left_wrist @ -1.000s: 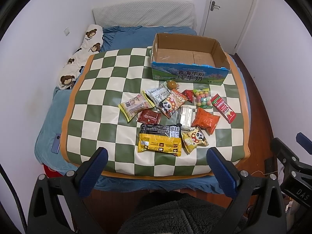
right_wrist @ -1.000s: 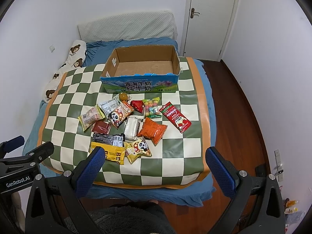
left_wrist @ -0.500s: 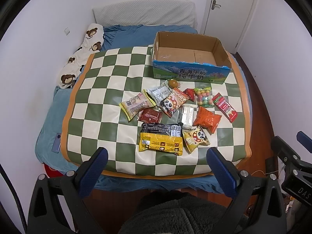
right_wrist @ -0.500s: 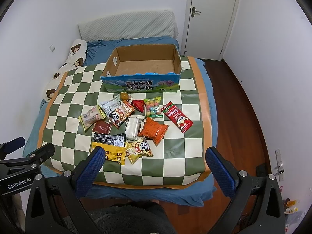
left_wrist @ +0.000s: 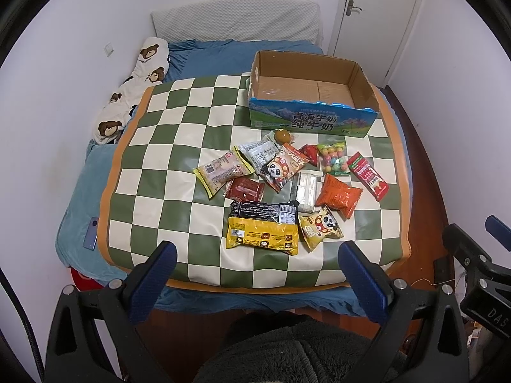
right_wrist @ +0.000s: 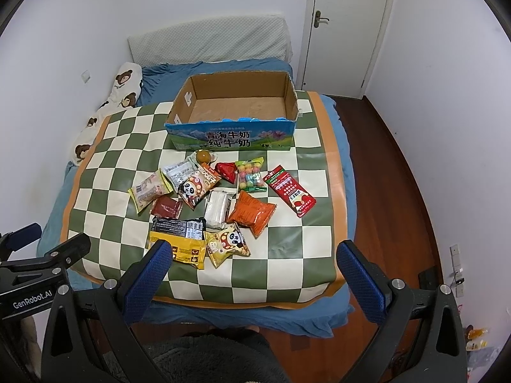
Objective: Organize snacks
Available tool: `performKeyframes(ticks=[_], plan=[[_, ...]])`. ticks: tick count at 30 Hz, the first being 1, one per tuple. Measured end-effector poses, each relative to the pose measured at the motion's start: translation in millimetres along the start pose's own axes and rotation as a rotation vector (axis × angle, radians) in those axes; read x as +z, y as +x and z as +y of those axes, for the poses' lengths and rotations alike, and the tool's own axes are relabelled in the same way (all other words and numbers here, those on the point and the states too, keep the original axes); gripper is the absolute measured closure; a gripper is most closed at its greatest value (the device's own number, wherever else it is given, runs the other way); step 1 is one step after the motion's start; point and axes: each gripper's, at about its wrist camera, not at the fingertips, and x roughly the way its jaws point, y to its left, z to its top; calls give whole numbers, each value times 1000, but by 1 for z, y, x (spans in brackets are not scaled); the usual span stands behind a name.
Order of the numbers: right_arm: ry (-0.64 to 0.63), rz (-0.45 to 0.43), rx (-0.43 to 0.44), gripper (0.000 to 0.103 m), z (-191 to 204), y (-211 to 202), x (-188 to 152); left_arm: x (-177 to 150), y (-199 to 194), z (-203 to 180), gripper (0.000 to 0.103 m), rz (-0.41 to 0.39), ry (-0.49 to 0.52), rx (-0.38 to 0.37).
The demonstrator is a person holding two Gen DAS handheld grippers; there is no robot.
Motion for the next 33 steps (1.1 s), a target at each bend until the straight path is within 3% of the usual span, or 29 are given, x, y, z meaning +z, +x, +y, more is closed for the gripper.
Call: performKeyframes(ticks=[27,30,33], plan=[[5,5,5,0,0,6,2,1,8,5,0,6,-29,30],[9,16,1,0,1,14,2,2,35,20,0,55,-94,32],[41,75,34,0,0,51,7,1,89,40,0,173,-189,6]])
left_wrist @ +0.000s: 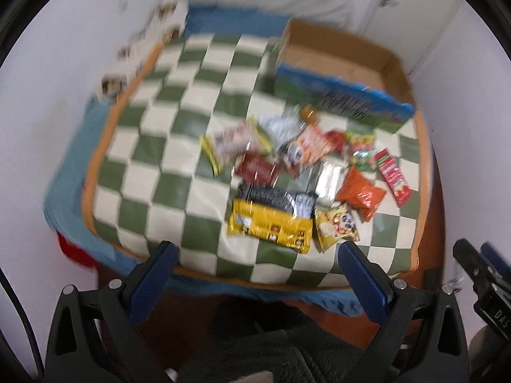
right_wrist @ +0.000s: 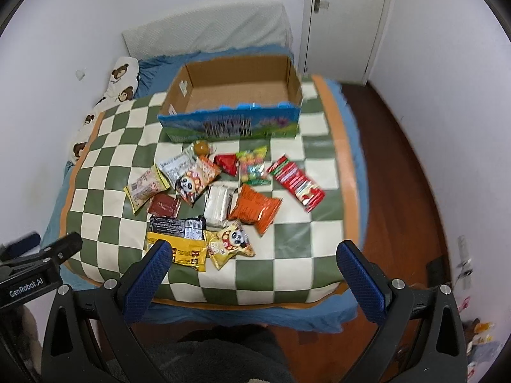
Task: Organize snacks
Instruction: 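Grasp the yellow-and-black bag with the left tool while the right grasps the white bar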
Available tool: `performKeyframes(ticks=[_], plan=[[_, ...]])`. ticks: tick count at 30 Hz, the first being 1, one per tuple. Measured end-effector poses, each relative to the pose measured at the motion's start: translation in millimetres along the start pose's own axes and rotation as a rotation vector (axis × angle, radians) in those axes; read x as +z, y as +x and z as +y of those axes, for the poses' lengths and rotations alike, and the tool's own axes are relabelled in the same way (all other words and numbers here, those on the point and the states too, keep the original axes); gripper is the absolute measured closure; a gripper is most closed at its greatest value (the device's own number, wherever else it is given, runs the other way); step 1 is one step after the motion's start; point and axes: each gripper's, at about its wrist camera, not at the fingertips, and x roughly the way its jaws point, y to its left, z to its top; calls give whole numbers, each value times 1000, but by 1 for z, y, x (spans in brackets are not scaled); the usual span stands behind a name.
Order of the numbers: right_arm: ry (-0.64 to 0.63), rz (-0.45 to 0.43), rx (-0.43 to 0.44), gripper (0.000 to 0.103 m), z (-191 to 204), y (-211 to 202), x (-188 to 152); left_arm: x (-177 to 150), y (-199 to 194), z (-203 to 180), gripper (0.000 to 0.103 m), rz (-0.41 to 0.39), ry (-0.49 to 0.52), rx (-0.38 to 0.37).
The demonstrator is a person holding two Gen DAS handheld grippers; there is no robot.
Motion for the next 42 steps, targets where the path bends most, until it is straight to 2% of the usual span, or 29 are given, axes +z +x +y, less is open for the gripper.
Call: performKeyframes(ticks=[4,8,11,16,22,24,28,31,33,37,42], plan=[[37,116,48,0,-1,67,3,4,81,21,0,201,-116,0],[100,260,109,0,-5,145,4,4,148,31,0,386,-281,-121],[166,370,156,0,-7,204,-3,9,180,31,4,457,-405,-192],[266,468,177,0,-11,272,-15,25,229,28,4,516,-561,-239],[380,516,229,0,-9,313,-22,27,280,30,3,597,-741,-229],[406,529,236,0,-8,325,-23,26,281,30,3,587,-793,-205],[474,574,259,0,-7,347,-27,29,274,23,3,533,-784,-134],[513,600,284,0,-5,359,-29,37,261,3,3,473,-650,-67],[501,604,295,0,-1,361,-26,48,252,-9,3,422,-499,-9],[449,588,297,1,1,357,-18,66,240,-37,3,328,-75,144],[351,539,267,1,-2,344,3,63,231,-64,3,233,413,301]])
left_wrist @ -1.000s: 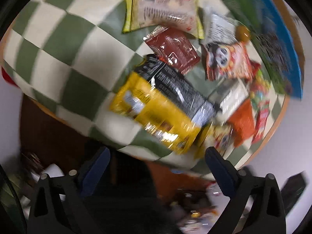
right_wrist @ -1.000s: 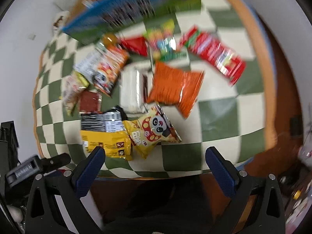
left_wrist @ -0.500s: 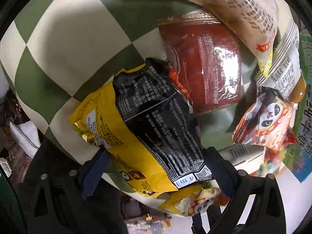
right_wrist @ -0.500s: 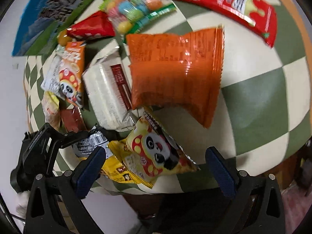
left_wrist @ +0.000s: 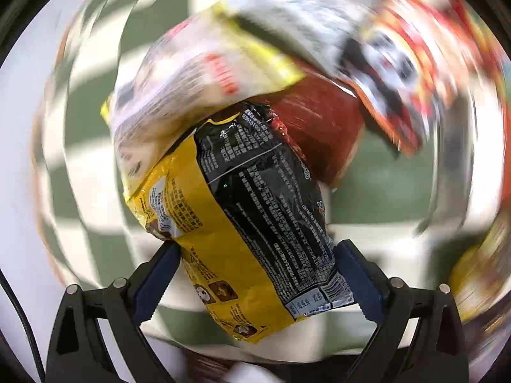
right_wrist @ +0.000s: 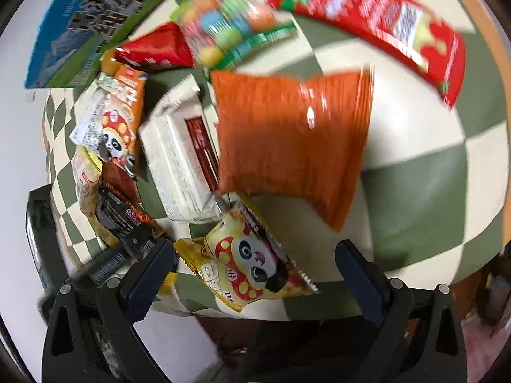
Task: Organize snacks
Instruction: 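Grasp the yellow-and-black bag with the left tool while the right grasps the white bar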
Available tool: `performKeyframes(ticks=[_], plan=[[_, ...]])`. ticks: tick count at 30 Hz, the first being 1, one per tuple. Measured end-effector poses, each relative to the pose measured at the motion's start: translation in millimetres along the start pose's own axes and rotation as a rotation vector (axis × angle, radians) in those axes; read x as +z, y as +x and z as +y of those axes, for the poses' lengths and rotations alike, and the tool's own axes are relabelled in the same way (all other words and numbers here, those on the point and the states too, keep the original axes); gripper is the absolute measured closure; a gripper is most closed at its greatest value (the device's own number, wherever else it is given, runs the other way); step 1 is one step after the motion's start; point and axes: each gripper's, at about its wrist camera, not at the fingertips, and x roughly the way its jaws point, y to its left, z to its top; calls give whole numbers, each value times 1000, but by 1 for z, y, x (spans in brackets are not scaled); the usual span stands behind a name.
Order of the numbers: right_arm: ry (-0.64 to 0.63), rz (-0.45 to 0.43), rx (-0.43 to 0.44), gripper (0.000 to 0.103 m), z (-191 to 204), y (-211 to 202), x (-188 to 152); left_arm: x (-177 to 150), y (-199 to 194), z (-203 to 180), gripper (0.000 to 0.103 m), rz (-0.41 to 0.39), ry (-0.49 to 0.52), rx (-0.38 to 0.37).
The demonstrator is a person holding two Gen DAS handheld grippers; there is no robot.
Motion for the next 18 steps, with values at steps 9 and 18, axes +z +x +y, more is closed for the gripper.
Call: performKeyframes(ticks=[9,18], plan=[[-187,-64,-109,1,57,-8,16,-28,5,61,3,62,-422,-314],[-299,-51,-239,1,87,-37,-15,-23,21,88,3,72,-462,-376]])
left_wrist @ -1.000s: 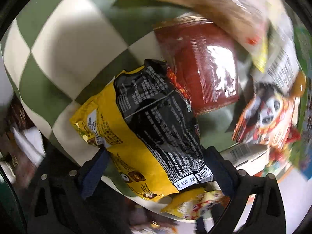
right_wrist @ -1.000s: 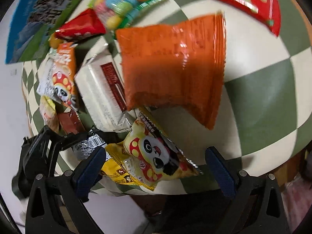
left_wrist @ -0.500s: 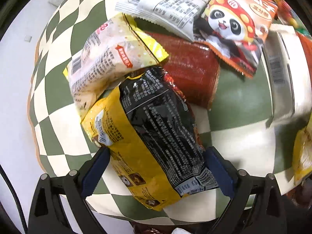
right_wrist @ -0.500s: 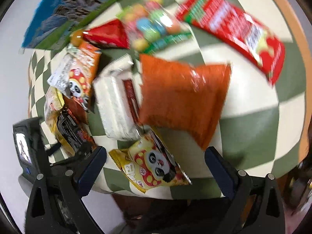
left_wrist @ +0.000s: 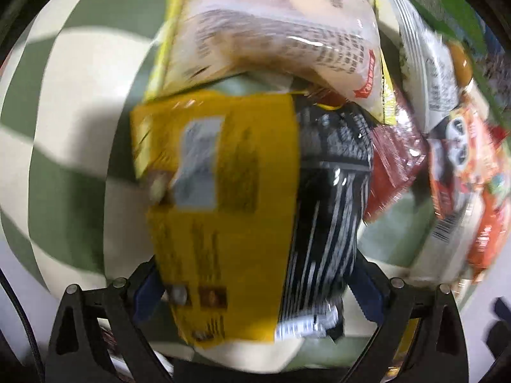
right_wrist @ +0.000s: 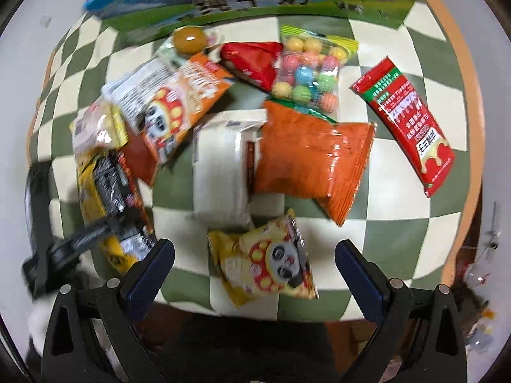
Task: Organize snacks
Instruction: 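Grasp the yellow-and-black bag with the left tool while the right grasps the white bar, then carry both packets into the cardboard box and open both tools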
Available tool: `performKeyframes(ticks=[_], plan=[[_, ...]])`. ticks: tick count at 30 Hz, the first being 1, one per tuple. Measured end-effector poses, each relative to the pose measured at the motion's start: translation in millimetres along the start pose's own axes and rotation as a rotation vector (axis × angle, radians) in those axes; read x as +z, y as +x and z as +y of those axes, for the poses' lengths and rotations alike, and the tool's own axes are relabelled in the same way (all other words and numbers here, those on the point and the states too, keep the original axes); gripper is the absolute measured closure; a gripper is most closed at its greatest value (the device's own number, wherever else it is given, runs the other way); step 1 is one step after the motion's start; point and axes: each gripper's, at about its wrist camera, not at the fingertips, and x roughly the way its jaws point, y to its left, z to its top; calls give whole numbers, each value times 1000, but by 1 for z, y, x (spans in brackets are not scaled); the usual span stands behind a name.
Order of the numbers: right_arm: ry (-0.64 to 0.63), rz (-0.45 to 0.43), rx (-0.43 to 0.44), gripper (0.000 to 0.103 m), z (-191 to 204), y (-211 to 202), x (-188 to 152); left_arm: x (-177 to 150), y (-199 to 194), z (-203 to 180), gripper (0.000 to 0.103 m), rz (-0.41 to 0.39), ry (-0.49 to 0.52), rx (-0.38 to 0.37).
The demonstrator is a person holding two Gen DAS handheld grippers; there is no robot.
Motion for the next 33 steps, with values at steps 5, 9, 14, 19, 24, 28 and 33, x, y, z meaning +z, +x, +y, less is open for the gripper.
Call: performKeyframes(ticks=[5,9,14,19,24,28,33], plan=[[-21,-40,-2,2,34,3,15,29,-12,-14,16,-66,67,31],[-2,-23,-14,16,49,32,36,47,-28,-28,18,-95,146,52],[57,39,-39,33,36,71,48,64,-36,-49,16,-99,263,83],[101,25,-16,41,20,79,50,60,-45,-53,18,-119,233,92],[89,11,34,41,2,56,40,43,-68,-46,18,-94,220,68],[67,-4,96,41,-10,32,29,34,-94,-46,18,-92,197,71],[38,-40,182,41,-31,0,24,33,-138,-60,18,-148,189,60]])
